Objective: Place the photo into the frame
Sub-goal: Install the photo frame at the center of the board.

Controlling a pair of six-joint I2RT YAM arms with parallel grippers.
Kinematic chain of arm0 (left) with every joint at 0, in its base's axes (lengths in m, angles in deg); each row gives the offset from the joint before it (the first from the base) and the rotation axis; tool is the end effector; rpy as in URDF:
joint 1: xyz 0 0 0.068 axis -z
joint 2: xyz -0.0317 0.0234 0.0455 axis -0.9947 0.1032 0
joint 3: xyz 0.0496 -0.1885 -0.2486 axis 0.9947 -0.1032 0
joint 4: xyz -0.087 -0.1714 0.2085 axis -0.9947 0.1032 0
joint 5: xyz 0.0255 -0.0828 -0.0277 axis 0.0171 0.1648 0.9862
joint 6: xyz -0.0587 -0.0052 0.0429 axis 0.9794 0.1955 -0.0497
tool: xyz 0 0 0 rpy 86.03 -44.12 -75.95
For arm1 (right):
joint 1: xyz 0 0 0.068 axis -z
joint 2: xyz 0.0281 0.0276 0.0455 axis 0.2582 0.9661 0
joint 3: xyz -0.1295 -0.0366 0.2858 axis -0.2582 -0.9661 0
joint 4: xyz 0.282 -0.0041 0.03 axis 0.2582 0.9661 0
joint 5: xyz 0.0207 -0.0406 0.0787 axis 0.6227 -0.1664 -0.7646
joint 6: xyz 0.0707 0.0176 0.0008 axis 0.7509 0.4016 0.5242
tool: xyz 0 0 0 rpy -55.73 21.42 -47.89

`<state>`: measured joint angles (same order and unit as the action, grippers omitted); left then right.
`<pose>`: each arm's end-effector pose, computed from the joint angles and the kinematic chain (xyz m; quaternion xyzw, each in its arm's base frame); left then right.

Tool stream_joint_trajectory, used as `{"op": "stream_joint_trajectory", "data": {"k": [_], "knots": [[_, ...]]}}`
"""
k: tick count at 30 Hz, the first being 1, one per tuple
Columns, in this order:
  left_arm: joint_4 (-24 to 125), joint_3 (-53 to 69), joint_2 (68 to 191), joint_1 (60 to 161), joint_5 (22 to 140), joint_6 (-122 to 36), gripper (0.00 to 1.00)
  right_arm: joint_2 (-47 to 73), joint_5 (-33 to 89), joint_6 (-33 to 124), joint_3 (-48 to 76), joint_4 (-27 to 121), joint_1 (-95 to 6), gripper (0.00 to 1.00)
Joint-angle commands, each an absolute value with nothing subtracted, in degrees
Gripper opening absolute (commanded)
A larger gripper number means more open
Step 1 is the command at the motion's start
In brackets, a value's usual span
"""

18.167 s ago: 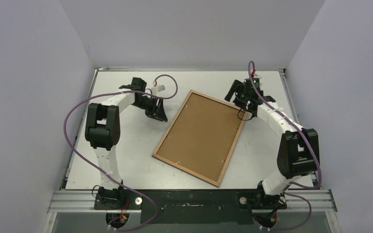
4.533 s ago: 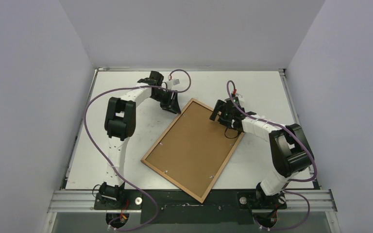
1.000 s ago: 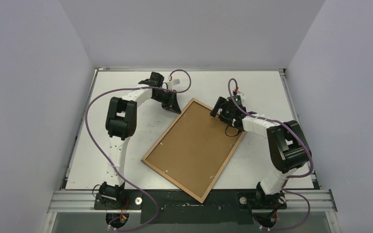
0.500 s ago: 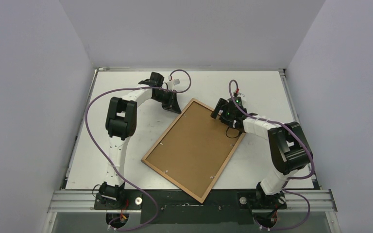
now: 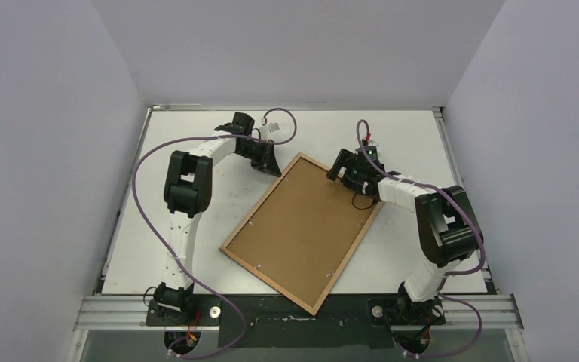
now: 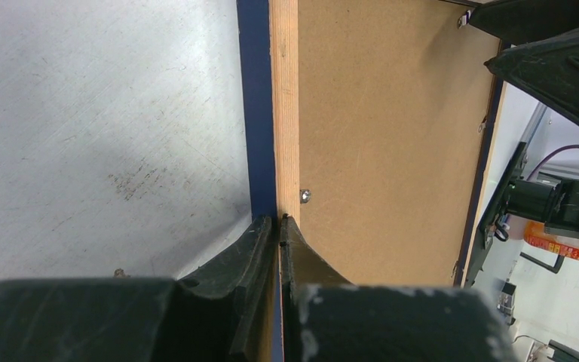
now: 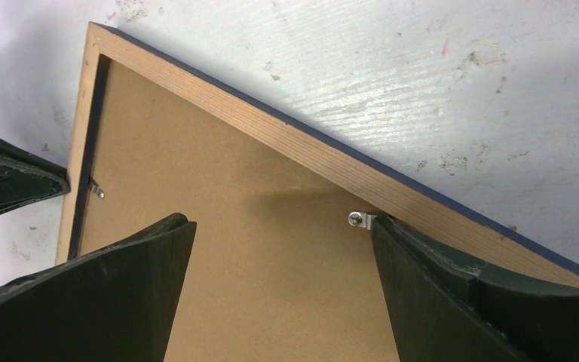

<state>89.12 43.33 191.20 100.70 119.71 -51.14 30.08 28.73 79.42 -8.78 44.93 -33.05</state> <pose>0.5201 -0.2016 0.1351 0.1812 0.8827 -0.4184 0.1142 0.3704 0.1287 0.1779 0.1588 0.9042 0.2413 0.3147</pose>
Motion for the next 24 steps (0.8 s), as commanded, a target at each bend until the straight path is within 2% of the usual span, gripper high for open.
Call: {"op": "stream_joint_trajectory", "data": {"k": [1, 2, 8, 10, 13, 15, 20, 24], "knots": [[91.2, 43.5, 189.5, 101.0, 117.1, -54.2, 0.05, 28.6, 23.2, 77.8, -4.2, 42.1, -33.0, 0.9], [92.4, 44.4, 189.3, 100.6, 117.1, -54.5, 0.1, 28.1, 22.7, 77.2, -3.4, 42.8, -33.0, 0.9], [104.0, 51.4, 184.9, 97.5, 116.8, -61.8, 0.6, 28.2, 26.5, 70.3, 3.4, 51.3, -32.9, 0.9], [110.7, 53.5, 182.8, 96.6, 116.0, -67.2, 0.69, 30.4, 28.8, 68.3, 5.2, 52.9, -32.6, 0.9], [122.3, 52.3, 179.2, 95.4, 113.6, -78.7, 0.7, 32.9, 30.4, 67.0, 5.9, 52.7, -32.0, 0.9], [126.0, 46.8, 175.4, 95.0, 110.4, -85.4, 0.7, 34.5, 30.6, 66.4, 6.1, 52.6, -31.6, 0.9], [123.4, 23.0, 161.2, 94.9, 99.4, -96.0, 0.72, 35.5, 29.0, 67.6, 4.3, 51.2, -30.5, 0.9], [120.5, 10.8, 153.9, 94.9, 94.1, -101.2, 0.73, 35.2, 28.1, 69.2, 3.0, 50.9, -29.2, 0.9]]}}
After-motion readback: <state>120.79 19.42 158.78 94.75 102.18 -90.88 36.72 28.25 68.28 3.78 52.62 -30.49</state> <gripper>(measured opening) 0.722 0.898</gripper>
